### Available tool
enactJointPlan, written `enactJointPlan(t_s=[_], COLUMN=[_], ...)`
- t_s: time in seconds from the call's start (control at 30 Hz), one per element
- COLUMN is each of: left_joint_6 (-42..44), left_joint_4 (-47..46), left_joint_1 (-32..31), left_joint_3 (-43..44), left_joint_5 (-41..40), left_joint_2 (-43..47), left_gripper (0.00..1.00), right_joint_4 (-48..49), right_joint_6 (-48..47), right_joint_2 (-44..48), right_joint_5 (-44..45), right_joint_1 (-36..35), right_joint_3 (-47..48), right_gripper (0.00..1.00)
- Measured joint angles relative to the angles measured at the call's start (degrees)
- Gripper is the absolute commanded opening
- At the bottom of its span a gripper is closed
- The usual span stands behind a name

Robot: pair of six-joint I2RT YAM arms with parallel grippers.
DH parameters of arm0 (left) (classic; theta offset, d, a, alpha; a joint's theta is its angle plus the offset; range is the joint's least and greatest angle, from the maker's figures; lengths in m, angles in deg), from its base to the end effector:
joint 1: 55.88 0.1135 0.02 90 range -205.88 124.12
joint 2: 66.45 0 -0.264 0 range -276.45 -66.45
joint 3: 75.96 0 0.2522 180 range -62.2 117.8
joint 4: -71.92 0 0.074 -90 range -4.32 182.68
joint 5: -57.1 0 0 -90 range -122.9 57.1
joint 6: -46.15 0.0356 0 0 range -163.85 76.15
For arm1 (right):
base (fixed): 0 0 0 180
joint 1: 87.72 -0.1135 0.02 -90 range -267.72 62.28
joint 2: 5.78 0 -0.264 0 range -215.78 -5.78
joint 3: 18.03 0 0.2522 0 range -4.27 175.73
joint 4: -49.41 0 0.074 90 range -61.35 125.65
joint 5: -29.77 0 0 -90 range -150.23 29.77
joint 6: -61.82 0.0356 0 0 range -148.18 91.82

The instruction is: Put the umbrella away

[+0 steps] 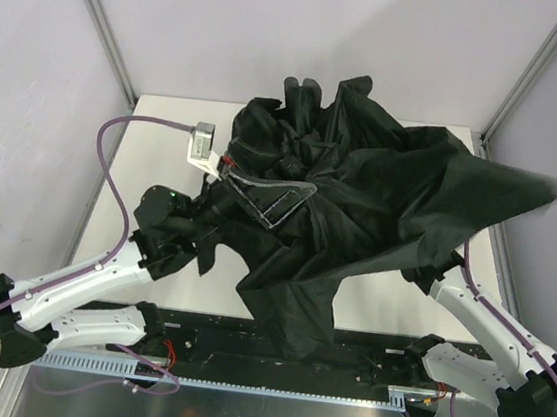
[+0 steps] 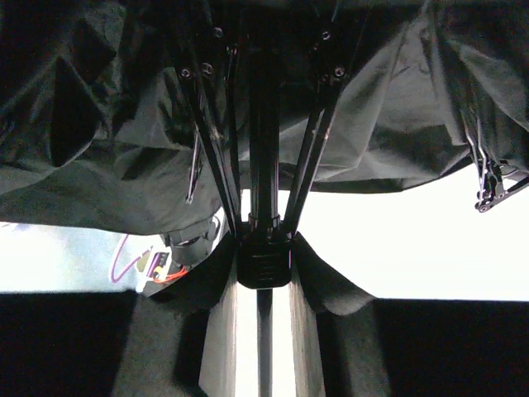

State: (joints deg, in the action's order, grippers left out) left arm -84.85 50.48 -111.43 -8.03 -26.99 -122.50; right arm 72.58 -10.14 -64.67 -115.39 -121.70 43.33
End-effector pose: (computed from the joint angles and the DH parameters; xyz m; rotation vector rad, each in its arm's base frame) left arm 0.1162 -0.1759 0.4445 0.2469 1.0918 -1.5802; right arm 0.1666 0.1475 0.3912 -1.0663 0.9714 1.2945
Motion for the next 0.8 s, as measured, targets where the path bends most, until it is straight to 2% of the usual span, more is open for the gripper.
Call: enactJointPlan(t_s=[0.17, 0.27, 0.37, 0.47, 0.5, 0.53, 0.6, 0.63, 0.8], left_joint_6=[-0.11, 0.17, 0.81, 1.22, 1.14, 1.27, 2.47, 3.21, 4.09], left_joint_4=[-0.7, -0.63, -0.42, -0.24, -0.17, -0.15, 0.35, 0.7, 1.18], left_joint_1=[-0.24, -0.35, -0.42, -0.52, -0.57, -0.66, -0.7, -0.7, -1.14], left_joint_3=[1.51, 1.57, 1.57, 1.57, 1.57, 1.57, 1.57, 1.44, -1.55], left_joint_5=[0.24, -0.39, -1.38, -1.99, -2.25, -2.45, -3.39, -4.57, -10.62], left_joint_2=[-2.29, -2.93, -3.34, -3.67, -3.74, -3.76, -3.65, -3.48, 0.35], left_gripper=[0.99, 0.92, 0.75, 0.41, 0.31, 0.23, 0.09, 0.04, 0.0], right_joint_4=[-7.78, -10.88, -12.94, -14.05, -14.38, -14.78, -15.26, -15.74, -21.35], right_joint_6=[-5.31, -7.67, -9.18, -10.03, -10.19, -10.25, -9.94, -9.4, -4.98], right_joint_2=[0.0, 0.0, 0.02, 0.11, 0.13, 0.15, 0.28, 0.46, 0.2], right_joint_5=[1.6, 2.23, 2.45, 2.4, 2.45, 2.89, 4.24, 5.22, 11.96], right_joint_1=[-2.08, -2.56, -2.58, -2.71, -2.73, -2.8, -2.84, -2.89, -3.78], right_joint_3=[1.68, 2.08, 2.47, 2.58, 2.6, 2.62, 2.69, 2.73, 2.84], right_gripper=[0.0, 0.0, 0.0, 0.0, 0.05, 0.14, 0.37, 0.46, 0.84])
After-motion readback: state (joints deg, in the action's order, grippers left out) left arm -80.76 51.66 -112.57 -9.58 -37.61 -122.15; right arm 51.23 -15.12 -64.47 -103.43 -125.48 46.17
